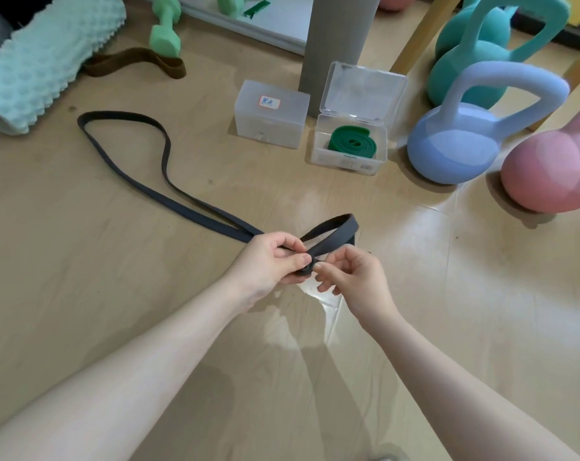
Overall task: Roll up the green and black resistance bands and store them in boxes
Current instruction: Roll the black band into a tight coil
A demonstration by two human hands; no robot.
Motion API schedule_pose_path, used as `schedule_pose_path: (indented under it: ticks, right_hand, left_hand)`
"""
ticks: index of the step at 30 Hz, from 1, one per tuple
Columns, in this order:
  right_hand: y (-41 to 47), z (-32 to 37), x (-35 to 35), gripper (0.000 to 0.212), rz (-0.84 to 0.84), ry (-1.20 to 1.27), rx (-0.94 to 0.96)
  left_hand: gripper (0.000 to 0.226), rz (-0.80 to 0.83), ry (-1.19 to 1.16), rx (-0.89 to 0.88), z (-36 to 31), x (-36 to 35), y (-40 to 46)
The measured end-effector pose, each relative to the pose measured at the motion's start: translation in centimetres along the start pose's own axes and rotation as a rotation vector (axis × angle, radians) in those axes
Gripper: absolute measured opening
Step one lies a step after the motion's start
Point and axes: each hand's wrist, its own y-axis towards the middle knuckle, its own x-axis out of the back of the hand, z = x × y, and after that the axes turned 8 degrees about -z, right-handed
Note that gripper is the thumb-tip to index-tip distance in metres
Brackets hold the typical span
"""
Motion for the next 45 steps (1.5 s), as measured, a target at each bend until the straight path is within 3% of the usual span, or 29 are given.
schedule_pose_path:
  ticks: [5,11,14,17,21,24,29,32,38,40,43,45]
  right_hand:
    - [-0.5,-0.8,-0.2,0.023,-0.172,-0.183,0.136]
    - [-0.7,-1.3,-1.1,0.022,-0.216,-0.451,0.416]
    - [-0.4,-1.9,-1.2,0.036,-0.341,-0.535,0.587]
    - [0.4,-3.1,-1.0,0.040,-0.274,-0.732,0.850]
    - [0.0,-3.4,-1.0,0.036,-0.227,-0.681,0.947]
    - [-0.6,-3.3,-1.1,0.041,-0.309,-0.726,0.946]
    - [-1.5,-3.3,-1.2,0.032,-0.393,-0.729,0.882]
    - [-2.0,-3.7,-1.6,0.033,-0.218,-0.635,0.742]
    - [-0.9,-2.7,-0.5,0.029,0.211,-0.415,0.266]
    - [-0.4,-1.8,0.1,0.030,0.353,-0.241,0.126]
    - [-0.2,-1.0,0.6,0.025,0.455,0.000,0.036]
    - [-0.1,-0.7,0.4,0.024,0.464,-0.025,0.074]
  left_hand:
    - [0.021,0.002,0.060,0.017,0.4,-0.3,-0.4]
    - [0.022,-0.064,0.039,0.036,0.7,0.5,-0.6]
    - [0.021,-0.064,0.108,0.019,0.8,0.6,-0.9]
    - [0.019,-0.067,0.165,0.013,1.1,0.7,-1.2]
    - [0.019,-0.049,0.139,0.042,1.4,0.7,-1.7]
    - [0.013,-0.048,0.079,0.061,1.5,0.2,-1.8]
    - [0.017,-0.095,0.042,0.008,1.4,0.0,-1.7]
    - [0.019,-0.108,0.207,-0.049,1.5,0.4,-1.7]
    - [0.021,-0.064,0.456,-0.079,1.5,1.0,-1.7]
    - [0.026,-0.039,0.488,-0.081,1.3,1.2,-1.6]
    - [0.025,-0.022,0.515,-0.084,1.0,1.5,-1.3]
    - [0.023,-0.015,0.525,-0.094,1.0,1.6,-1.2]
